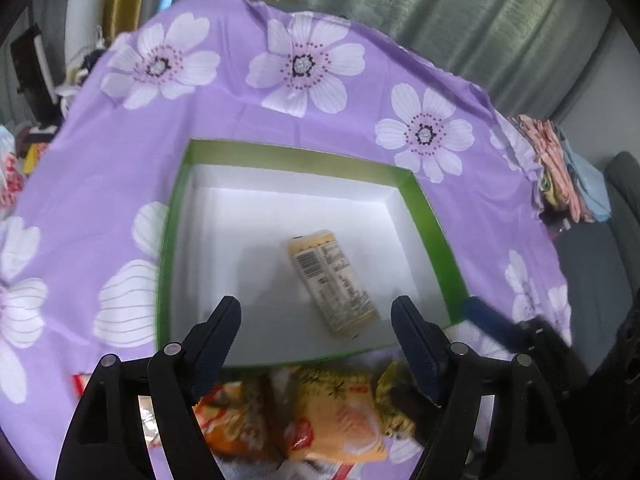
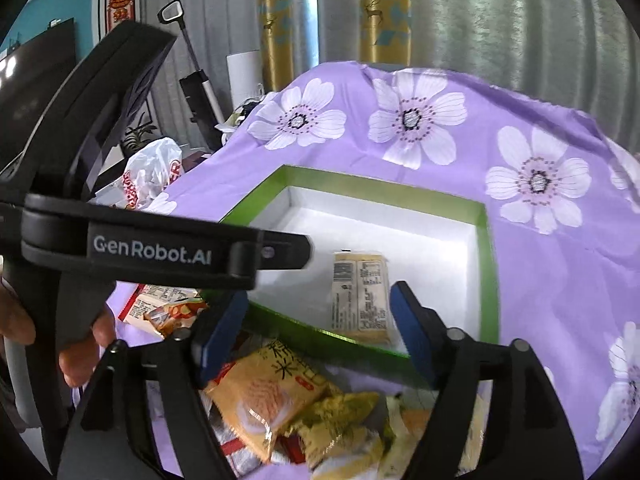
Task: Organize snacks
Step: 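Lift the biscuit bar with the right gripper and drop it into the box, then lower the right gripper onto the red-and-white wrapper and close, then carry the red-and-white wrapper with the right gripper into the box and release, then lower the right gripper onto the white chip bag and close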
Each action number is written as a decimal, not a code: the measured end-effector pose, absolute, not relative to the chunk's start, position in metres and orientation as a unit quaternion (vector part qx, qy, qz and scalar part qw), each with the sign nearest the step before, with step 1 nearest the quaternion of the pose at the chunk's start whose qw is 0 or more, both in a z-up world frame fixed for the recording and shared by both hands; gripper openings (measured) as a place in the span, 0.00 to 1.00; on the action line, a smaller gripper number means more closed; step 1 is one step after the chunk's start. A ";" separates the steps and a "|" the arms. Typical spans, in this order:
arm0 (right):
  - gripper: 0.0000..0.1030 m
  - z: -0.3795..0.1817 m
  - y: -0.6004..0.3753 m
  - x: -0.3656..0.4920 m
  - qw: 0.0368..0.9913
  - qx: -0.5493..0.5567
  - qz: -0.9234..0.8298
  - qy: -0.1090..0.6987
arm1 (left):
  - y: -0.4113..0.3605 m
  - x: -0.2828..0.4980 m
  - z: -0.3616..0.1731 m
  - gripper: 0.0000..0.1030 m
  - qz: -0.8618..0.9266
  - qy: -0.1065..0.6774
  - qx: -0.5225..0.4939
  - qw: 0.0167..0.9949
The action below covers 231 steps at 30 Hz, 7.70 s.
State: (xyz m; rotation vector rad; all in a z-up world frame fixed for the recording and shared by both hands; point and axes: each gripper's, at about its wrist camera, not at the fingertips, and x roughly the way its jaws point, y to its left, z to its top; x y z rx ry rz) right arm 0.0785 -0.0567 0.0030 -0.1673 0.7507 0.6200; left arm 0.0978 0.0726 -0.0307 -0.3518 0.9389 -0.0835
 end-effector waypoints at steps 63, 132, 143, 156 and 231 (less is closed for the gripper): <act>0.97 -0.004 -0.133 -0.044 0.875 -0.003 0.289 0.388 | 0.074 -0.051 -0.056 0.97 -0.105 0.463 -0.202 0.857; 0.57 -0.026 -0.100 -0.047 0.844 -0.057 0.369 0.386 | 0.011 -0.025 -0.040 0.24 -0.216 0.438 -0.202 0.849; 0.57 0.002 -0.079 0.004 0.860 -0.070 0.374 0.339 | 0.035 0.021 -0.011 0.24 -0.202 0.407 -0.194 0.870; 0.58 -0.005 -0.044 0.065 0.852 -0.075 0.387 0.344 | 0.082 0.083 -0.025 0.24 -0.167 0.417 -0.217 0.867; 0.83 -0.072 -0.061 -0.036 0.800 -0.023 0.390 0.455 | 0.109 -0.035 -0.099 0.80 -0.092 0.483 -0.256 0.833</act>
